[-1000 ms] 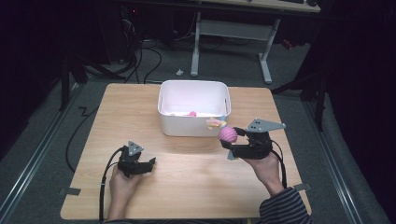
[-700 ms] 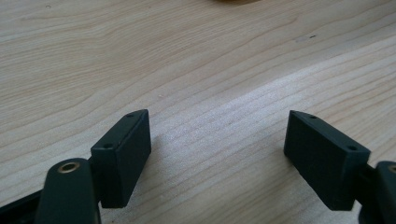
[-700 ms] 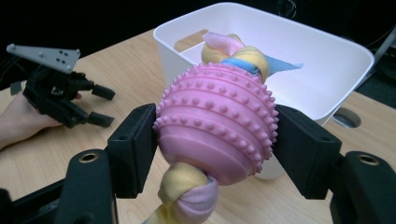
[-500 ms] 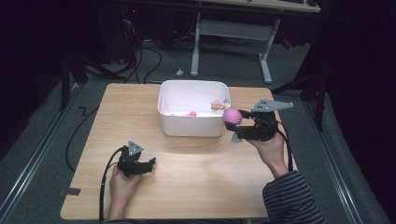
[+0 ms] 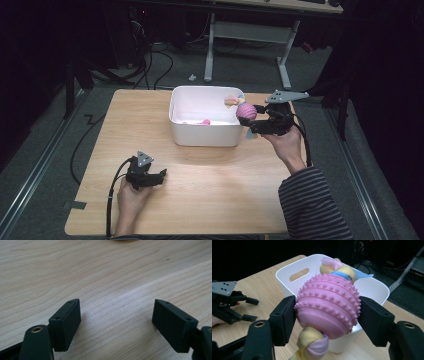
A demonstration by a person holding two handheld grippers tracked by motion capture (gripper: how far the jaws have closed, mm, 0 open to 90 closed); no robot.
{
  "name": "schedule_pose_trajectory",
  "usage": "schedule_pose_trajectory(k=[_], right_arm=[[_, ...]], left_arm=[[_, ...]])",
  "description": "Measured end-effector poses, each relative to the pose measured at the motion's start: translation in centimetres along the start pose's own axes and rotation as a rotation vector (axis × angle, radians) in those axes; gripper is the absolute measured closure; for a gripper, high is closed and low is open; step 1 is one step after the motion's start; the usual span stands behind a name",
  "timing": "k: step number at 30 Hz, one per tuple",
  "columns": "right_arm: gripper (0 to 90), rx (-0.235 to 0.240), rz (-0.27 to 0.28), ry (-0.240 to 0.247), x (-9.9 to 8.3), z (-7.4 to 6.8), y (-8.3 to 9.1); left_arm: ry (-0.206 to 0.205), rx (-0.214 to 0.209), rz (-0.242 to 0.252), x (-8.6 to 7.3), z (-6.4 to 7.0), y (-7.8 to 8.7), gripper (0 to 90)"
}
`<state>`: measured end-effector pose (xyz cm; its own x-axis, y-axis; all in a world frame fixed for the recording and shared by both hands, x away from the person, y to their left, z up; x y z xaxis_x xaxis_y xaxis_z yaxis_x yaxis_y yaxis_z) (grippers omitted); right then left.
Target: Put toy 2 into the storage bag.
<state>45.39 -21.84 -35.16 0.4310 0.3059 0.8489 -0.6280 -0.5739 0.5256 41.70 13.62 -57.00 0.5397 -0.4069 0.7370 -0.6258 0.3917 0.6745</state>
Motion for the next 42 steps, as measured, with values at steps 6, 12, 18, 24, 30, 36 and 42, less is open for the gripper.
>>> schedule_pose_trajectory(k=[6, 12, 18, 24, 30, 36, 42], right_arm=[[33.8, -0.006, -0.008, -0.012, 0.8, 0.6, -1.1], [33.7, -0.030, -0.017, -0.016, 1.3, 1.2, -2.1], [33.7, -0.045, -0.040, -0.030, 1.7, 1.8, -3.2], [33.7, -0.051, -0.087, -0.031, 1.8, 2.1, -4.5], [33.6, -0.054, -0.119, -0.048, 1.4, 2.6, -5.8], [33.6, -0.052, -0.155, -0.067, 0.8, 3.2, -7.0], [33.5, -0.051, -0.191, -0.079, 0.4, 3.5, -7.6]], left_arm=[[0.000, 0.000, 0.000, 0.0, 0.0, 0.0, 23.2], [0.000, 0.000, 0.001, 0.0, 0.0, 0.0, 23.2], [0.000, 0.000, 0.000, 0.0, 0.0, 0.0, 23.2], [-0.001, 0.001, 0.000, 0.0, 0.0, 0.0, 23.2], [-0.001, 0.001, -0.001, 0.0, 0.0, 0.0, 23.2], [-0.001, 0.000, -0.001, 0.0, 0.0, 0.0, 23.2], [-0.001, 0.000, -0.001, 0.0, 0.0, 0.0, 23.2]])
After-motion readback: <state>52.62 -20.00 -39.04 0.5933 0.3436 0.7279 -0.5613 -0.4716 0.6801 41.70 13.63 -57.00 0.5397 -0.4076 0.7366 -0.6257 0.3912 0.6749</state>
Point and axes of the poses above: each handheld gripper's, and its own axes: y roughly backward along the jaws, x roughly out of its top, z roughly to its right, the point moved 5 cm from there along -y, roughly forward along the jaws, and after that the axes turned 4 degrees about -y, right-handed, at the moved point
